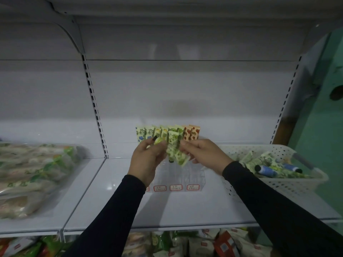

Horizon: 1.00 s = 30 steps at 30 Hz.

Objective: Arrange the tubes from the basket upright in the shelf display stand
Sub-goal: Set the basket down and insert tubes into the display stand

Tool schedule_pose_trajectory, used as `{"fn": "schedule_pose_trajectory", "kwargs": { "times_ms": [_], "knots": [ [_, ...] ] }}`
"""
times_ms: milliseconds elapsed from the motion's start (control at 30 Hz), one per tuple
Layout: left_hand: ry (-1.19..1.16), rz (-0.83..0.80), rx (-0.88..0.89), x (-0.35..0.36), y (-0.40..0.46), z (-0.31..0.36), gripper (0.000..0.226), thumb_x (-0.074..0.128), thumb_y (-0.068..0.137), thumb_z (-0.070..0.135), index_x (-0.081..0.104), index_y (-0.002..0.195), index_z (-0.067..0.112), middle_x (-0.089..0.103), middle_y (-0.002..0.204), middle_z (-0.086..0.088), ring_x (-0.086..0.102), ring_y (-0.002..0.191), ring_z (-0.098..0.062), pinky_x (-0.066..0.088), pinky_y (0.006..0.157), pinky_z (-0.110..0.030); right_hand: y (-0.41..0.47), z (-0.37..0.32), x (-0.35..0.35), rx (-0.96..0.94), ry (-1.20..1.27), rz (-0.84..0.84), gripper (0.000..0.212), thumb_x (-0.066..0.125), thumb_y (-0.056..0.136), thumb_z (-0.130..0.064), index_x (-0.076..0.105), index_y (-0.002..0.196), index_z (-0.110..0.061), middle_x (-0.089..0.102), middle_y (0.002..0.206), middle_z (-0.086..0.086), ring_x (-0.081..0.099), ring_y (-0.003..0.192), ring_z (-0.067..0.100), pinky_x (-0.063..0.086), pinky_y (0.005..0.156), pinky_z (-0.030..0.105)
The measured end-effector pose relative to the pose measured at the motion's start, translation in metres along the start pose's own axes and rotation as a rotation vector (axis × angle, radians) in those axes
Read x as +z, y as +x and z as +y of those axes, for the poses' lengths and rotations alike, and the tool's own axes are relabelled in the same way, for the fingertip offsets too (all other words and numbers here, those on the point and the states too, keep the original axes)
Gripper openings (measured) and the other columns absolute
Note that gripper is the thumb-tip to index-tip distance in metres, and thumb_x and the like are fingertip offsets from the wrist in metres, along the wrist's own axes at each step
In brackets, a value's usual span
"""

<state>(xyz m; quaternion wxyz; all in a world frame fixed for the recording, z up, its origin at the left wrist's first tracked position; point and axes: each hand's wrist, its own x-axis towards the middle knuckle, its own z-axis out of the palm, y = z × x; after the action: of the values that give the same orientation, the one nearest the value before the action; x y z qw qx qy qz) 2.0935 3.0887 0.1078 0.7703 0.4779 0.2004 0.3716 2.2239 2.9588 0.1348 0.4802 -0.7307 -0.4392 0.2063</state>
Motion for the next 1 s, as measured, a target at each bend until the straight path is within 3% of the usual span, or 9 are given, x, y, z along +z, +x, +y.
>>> {"fn": "schedule_pose_trajectory", "kwargs": {
  "times_ms": [67, 167, 233, 400, 633, 733, 833, 933, 1000],
  "knots": [
    [-0.144, 0.02, -0.052, -0.001, 0.002, 0.002, 0.027, 0.069, 0.086, 0.0, 0.056, 0.11, 0.004, 0.07, 0.073, -0.003, 0.068, 0.064, -0.011, 0.056, 0.066, -0.024, -0.001, 0.001, -0.002, 0.037, 0.104, -0.046, 0.035, 0.063, 0.09, -0.044, 0.067, 0.111, -0.017, 0.071, 0.102, -0.005, 0.07, 0.083, 0.01, 0.057, 0.076, 0.024],
    [-0.225, 0.009, -0.103, -0.002, 0.001, 0.001, 0.011, 0.067, 0.087, 0.001, 0.06, 0.095, 0.002, 0.068, 0.083, -0.008, 0.07, 0.07, -0.014, 0.058, 0.066, -0.022, 0.001, -0.001, -0.004, 0.061, 0.31, 0.002, 0.023, 0.071, 0.087, -0.02, 0.063, 0.104, -0.007, 0.072, 0.091, 0.009, 0.069, 0.073, 0.013, 0.058, 0.071, 0.023],
    [-0.228, -0.018, -0.126, -0.002, -0.001, -0.001, 0.004, 0.067, 0.088, 0.002, 0.063, 0.09, 0.001, 0.07, 0.088, -0.012, 0.071, 0.075, -0.016, 0.059, 0.067, -0.022, 0.003, -0.001, -0.005, 0.054, 0.409, 0.035, 0.019, 0.07, 0.088, -0.016, 0.066, 0.098, -0.001, 0.069, 0.084, 0.011, 0.067, 0.07, 0.012, 0.057, 0.067, 0.02],
    [0.014, -0.108, -0.167, -0.002, -0.005, -0.01, 0.016, 0.073, 0.08, 0.013, 0.065, 0.089, 0.003, 0.071, 0.085, -0.013, 0.069, 0.076, -0.019, 0.058, 0.066, -0.023, 0.011, 0.001, -0.004, 0.057, 0.678, 0.098, 0.019, 0.071, 0.086, -0.019, 0.069, 0.094, -0.001, 0.063, 0.08, 0.011, 0.059, 0.068, 0.013, 0.052, 0.061, 0.018],
    [0.169, -0.121, -0.142, -0.001, -0.007, -0.016, 0.016, 0.072, 0.087, 0.019, 0.066, 0.089, 0.004, 0.071, 0.091, -0.016, 0.068, 0.078, -0.021, 0.058, 0.069, -0.024, 0.014, 0.008, 0.001, 0.009, 0.607, 0.102, 0.043, 0.072, 0.085, -0.018, 0.06, 0.105, 0.018, 0.066, 0.094, 0.022, 0.06, 0.08, 0.023, 0.055, 0.065, 0.02],
    [0.511, -0.108, 0.023, -0.009, -0.008, -0.015, 0.024, 0.069, 0.09, 0.032, 0.071, 0.097, 0.01, 0.075, 0.096, -0.007, 0.069, 0.085, -0.018, 0.058, 0.077, -0.027, 0.015, 0.009, 0.0, -0.035, 0.466, 0.166, 0.034, 0.072, 0.086, -0.021, 0.068, 0.1, 0.01, 0.07, 0.09, 0.022, 0.062, 0.07, 0.015, 0.054, 0.065, 0.022],
    [0.96, 0.022, 0.325, -0.033, -0.01, -0.007, 0.025, 0.061, 0.092, 0.045, 0.071, 0.1, 0.024, 0.07, 0.094, 0.013, 0.065, 0.087, -0.003, 0.049, 0.075, -0.016, 0.016, 0.011, -0.006, -0.076, 0.334, 0.266, 0.02, 0.073, 0.086, -0.023, 0.073, 0.089, -0.003, 0.073, 0.083, 0.013, 0.064, 0.071, 0.015, 0.056, 0.07, 0.027],
    [1.174, 0.171, 0.411, -0.076, -0.005, -0.004, 0.041, 0.057, 0.094, 0.048, 0.069, 0.117, 0.016, 0.069, 0.115, 0.002, 0.063, 0.101, -0.012, 0.051, 0.088, -0.03, 0.016, 0.015, -0.009, -0.099, 0.231, 0.317, 0.011, 0.074, 0.086, -0.025, 0.075, 0.083, -0.015, 0.076, 0.083, 0.004, 0.072, 0.082, 0.022, 0.057, 0.081, 0.033],
    [1.325, 0.201, 0.32, -0.108, 0.0, -0.007, 0.058, 0.054, 0.092, 0.056, 0.063, 0.128, 0.012, 0.062, 0.131, -0.008, 0.057, 0.119, -0.023, 0.042, 0.101, -0.036, 0.015, 0.017, -0.008, -0.121, 0.142, 0.354, 0.01, 0.074, 0.086, -0.028, 0.074, 0.079, -0.02, 0.076, 0.081, 0.0, 0.072, 0.082, 0.019, 0.057, 0.08, 0.03]
  ]
}}
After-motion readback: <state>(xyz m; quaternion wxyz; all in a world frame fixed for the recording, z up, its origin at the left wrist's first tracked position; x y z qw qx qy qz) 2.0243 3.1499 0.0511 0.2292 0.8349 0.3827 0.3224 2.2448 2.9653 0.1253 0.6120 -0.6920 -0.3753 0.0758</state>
